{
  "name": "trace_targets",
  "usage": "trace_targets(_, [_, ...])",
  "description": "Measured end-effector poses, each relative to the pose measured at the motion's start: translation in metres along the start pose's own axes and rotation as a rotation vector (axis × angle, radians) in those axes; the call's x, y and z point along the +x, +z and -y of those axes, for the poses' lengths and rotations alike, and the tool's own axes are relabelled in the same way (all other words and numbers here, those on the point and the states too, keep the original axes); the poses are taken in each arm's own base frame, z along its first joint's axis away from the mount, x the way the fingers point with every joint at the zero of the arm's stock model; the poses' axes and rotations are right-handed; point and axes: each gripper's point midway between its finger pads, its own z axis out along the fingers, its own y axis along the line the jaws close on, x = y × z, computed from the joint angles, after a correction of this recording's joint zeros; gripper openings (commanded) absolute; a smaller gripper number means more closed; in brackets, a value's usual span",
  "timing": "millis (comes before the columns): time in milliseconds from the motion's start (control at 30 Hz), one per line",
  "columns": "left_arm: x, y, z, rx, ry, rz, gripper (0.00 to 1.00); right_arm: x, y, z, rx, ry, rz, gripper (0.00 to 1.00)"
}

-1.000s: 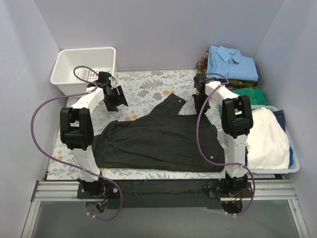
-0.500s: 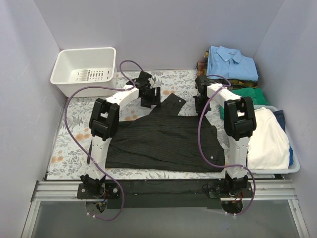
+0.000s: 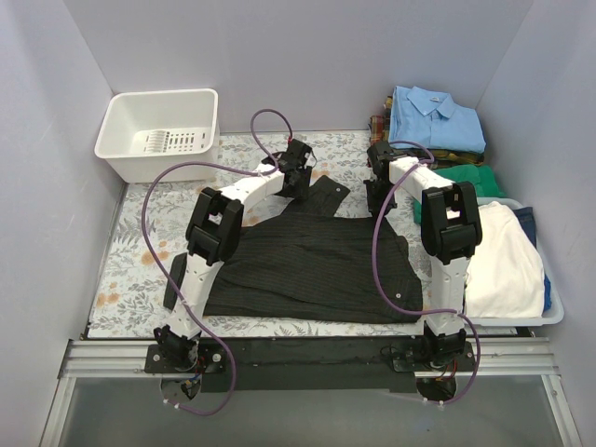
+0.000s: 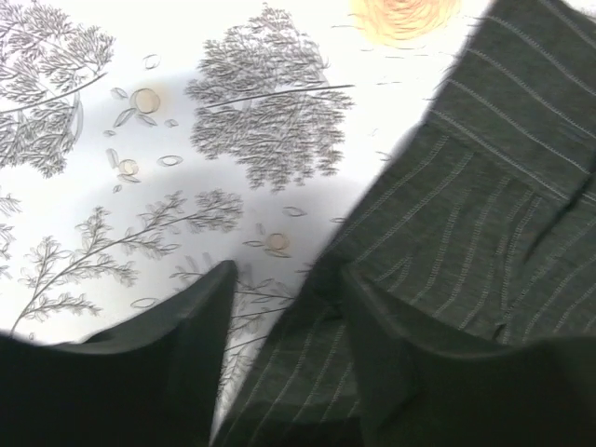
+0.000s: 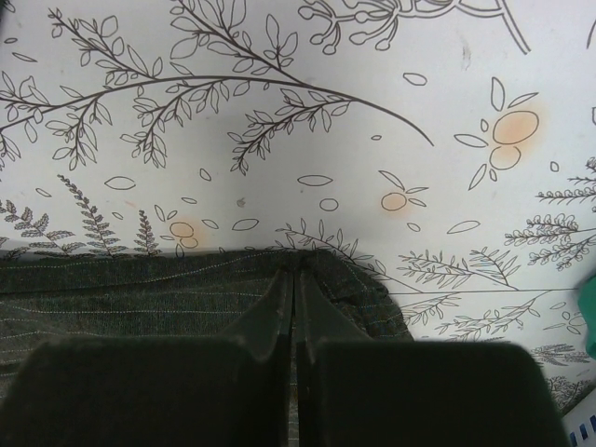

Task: Fold and stack the long sleeve shirts
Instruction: Fold the shirt

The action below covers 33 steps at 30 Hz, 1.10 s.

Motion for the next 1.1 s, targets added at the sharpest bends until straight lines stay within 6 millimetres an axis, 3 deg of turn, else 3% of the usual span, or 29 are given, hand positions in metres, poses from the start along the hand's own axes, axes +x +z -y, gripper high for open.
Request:
trace_targets(67, [0.001, 0.0, 0.002, -0.035, 0.032, 0.016, 0.31, 0.0, 0.0, 0.0, 0.0, 0.001, 0.0, 0.01])
trace_targets(167, [0.0, 0.0, 0.007, -0.056, 0.061, 0.033, 0.29, 0.0, 0.0, 0.0, 0.0, 0.003, 0.002, 0.01])
trace_targets(433, [0.001, -0.002, 0.005, -0.096, 0.103, 0.051, 0.51, 0.0, 0.0, 0.0, -0.001, 0.01, 0.003, 0.01])
trace_targets(1100, [0.014, -0.012, 0.009, -0.055, 0.019, 0.032, 0.58, 0.001, 0.0, -0.001, -0.006, 0.023, 0.011, 0.01])
